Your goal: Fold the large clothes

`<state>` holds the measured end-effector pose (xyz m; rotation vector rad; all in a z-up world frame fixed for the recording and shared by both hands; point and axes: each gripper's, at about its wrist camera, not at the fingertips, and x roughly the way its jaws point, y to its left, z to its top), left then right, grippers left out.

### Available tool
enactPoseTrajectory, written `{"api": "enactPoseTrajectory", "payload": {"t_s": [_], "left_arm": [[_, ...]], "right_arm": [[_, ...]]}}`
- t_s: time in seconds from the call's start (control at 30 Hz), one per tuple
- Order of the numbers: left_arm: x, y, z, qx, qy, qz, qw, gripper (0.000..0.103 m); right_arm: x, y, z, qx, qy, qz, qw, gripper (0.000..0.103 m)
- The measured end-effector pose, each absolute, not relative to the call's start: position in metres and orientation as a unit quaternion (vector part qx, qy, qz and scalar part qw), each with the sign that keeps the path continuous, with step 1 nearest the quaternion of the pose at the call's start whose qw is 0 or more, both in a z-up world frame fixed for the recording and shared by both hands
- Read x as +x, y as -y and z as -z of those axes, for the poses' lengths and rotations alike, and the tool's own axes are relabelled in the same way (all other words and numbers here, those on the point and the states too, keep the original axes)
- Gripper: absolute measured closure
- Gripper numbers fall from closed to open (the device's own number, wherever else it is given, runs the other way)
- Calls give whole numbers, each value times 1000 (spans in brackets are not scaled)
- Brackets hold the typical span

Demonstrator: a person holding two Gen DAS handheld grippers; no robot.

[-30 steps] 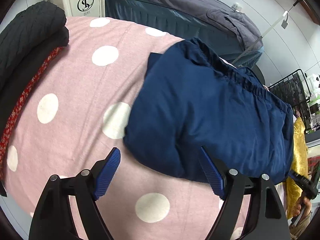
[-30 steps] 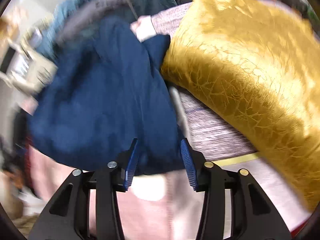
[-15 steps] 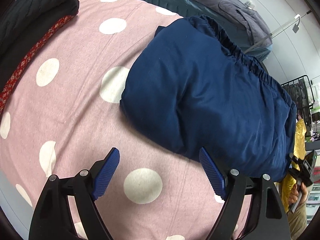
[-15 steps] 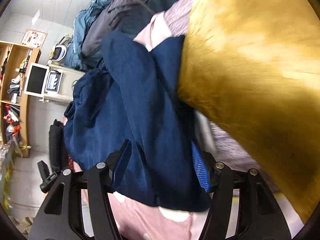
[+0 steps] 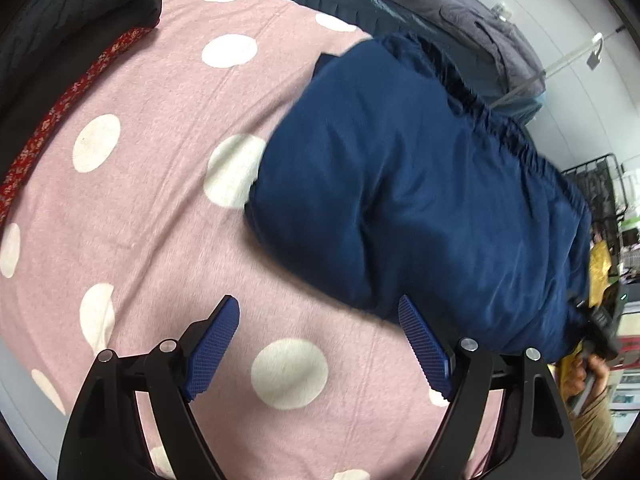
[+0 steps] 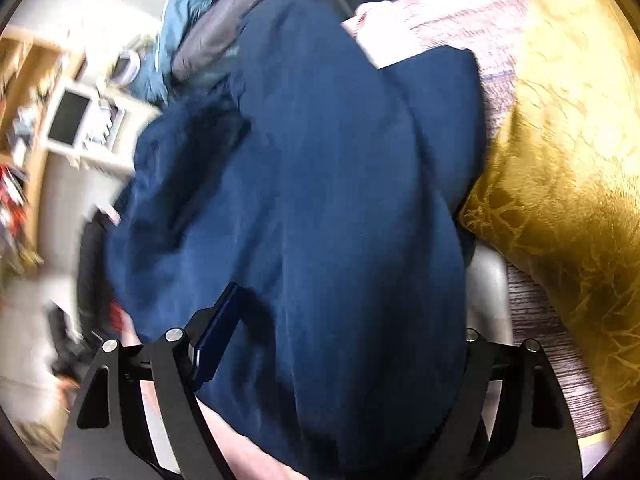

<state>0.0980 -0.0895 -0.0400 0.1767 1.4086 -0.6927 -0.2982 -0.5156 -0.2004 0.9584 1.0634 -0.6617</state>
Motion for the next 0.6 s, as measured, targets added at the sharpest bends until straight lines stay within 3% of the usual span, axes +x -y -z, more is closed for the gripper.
{"api": "enactPoseTrajectory", "payload": {"t_s": [0.13, 0.27, 0.6], "left_arm": [[133, 91, 29, 48, -624, 318, 712, 23], [171, 95, 22, 11, -618, 343, 707, 15], [220, 155, 88, -9, -680, 414, 605, 12]], "right_arm": [[-310, 529, 210, 478, -457, 314, 681, 22], [-302, 526, 210, 455, -480, 319, 679, 23], [-281, 525, 207, 443, -510, 344, 652, 25]]}}
